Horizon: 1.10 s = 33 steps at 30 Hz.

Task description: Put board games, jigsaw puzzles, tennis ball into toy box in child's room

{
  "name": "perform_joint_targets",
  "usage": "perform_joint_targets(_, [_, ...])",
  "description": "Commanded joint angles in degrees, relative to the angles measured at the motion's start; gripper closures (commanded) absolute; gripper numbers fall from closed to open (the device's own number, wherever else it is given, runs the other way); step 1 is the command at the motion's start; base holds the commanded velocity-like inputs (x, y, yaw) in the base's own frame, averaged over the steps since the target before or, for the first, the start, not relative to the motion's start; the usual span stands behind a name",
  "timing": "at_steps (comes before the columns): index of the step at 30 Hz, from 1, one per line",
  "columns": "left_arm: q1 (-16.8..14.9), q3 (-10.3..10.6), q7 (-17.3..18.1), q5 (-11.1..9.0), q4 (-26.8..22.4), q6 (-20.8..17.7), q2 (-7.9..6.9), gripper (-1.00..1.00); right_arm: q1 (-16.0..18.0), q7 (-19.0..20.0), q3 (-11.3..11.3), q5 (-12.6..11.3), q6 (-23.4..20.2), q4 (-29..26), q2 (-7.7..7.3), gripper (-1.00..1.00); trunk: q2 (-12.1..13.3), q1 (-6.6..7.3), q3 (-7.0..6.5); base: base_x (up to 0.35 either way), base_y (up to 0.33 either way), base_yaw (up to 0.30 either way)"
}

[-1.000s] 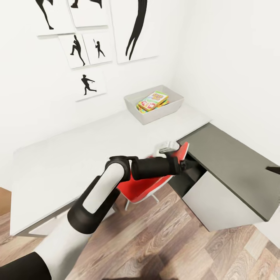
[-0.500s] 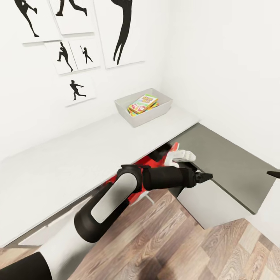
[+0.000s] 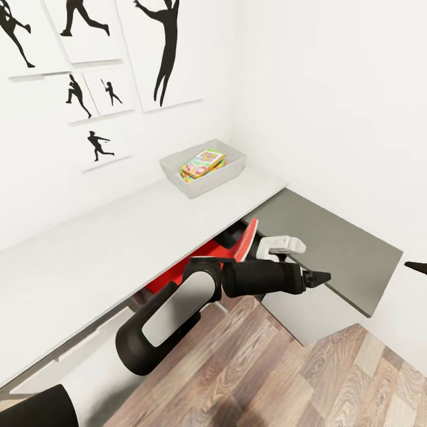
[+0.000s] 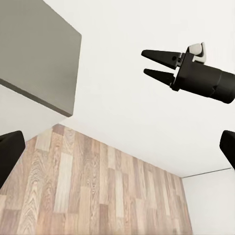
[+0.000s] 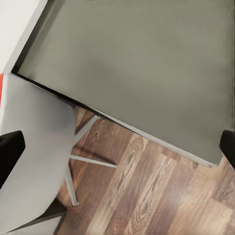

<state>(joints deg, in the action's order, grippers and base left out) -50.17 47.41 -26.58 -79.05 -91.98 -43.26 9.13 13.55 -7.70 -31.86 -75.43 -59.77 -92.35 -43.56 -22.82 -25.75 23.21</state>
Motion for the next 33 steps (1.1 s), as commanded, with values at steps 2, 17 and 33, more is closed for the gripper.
perform_joint_targets(2, [0.0, 0.0, -0.7, -0.6, -0.1, 0.0, -0.19, -1.0, 0.1, -0.7, 0.1, -0.5, -0.2, 0.1, 0.04, -1.0, -0.1, -0.04, -0.08, 0.0, 0.0, -0.168])
perform_joint_targets(17, [2.4, -1.5, -5.7, -0.5, -0.1, 0.1, -1.18, -1.0, 0.2, -1.0, 0.2, 1.8, -0.2, 0.6, 0.13, -1.0, -0.1, -0.04, -1.37, 0.0, 0.0, -0.171])
perform_joint_targets(33, [7.8, -8.7, -6.7, 2.2, 0.1, 0.0, -2.91, -1.0, 2.7, -1.2, 5.7, 3.5, -0.2, 6.8, 0.48, -1.0, -0.1, -0.04, -2.75, 0.0, 0.0, -0.172])
